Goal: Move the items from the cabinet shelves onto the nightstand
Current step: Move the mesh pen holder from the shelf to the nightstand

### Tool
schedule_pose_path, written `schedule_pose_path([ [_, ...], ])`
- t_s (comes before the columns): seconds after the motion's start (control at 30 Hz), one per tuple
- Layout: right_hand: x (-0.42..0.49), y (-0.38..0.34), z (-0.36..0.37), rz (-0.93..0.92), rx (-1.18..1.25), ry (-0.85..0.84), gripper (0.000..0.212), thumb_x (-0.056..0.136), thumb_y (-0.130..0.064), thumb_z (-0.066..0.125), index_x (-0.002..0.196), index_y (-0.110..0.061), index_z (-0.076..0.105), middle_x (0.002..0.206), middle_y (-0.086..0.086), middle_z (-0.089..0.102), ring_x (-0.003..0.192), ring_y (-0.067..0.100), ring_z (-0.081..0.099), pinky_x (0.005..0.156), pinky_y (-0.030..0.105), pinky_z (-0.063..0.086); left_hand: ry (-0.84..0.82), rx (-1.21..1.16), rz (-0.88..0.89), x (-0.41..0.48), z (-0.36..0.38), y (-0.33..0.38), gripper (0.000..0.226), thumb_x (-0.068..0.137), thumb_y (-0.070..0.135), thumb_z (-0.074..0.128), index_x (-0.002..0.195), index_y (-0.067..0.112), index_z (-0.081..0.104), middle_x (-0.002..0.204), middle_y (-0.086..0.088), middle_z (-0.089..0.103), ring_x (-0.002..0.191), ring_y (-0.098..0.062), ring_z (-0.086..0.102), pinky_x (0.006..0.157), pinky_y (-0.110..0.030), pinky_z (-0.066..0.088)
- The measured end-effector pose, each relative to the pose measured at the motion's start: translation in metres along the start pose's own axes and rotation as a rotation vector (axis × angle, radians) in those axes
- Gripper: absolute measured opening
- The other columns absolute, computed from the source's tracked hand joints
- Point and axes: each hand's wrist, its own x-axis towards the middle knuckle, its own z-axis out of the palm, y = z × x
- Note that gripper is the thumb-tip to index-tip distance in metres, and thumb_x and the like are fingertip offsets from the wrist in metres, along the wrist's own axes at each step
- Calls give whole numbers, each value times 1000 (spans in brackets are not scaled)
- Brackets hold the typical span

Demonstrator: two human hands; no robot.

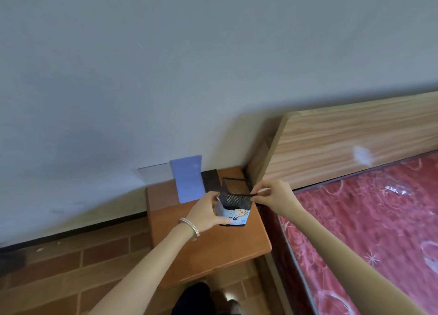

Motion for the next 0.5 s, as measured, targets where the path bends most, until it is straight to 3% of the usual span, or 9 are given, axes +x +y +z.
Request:
schedule_pose_path([
  [0.1,32,22,19,16,3,6,20,73,-8,75,66,-22,63,80,1,70,74,6,63,60,4,40,13,24,-27,33,10,-22,70,66,31,80,125,20,45,119,7,52,100,-4,51,73,-5,37],
  [0.27,92,68,53,2,27,74,17,74,-1,70,70,-16,64,68,-6,62,67,6,59,57,4,39,65,159,-29,102,38,-68,83,70,43,75,139,20,35,139,1,45,125,-14,42,100,-27,38],
  [0.4,137,116,83,-27,34,141,21,72,3,70,69,-17,62,64,-3,62,65,15,61,65,20,47,50,398,-114,138,74,-118,90,80,46,66,147,12,17,151,-6,26,137,-20,27,107,-31,29],
  [0.5,162,148,104,-64,-1,209,15,71,5,68,76,-9,68,74,1,65,73,16,63,64,3,40,-51,581,-113,150,97,-153,96,79,51,65,148,14,10,153,-5,18,137,-22,23,108,-32,30],
])
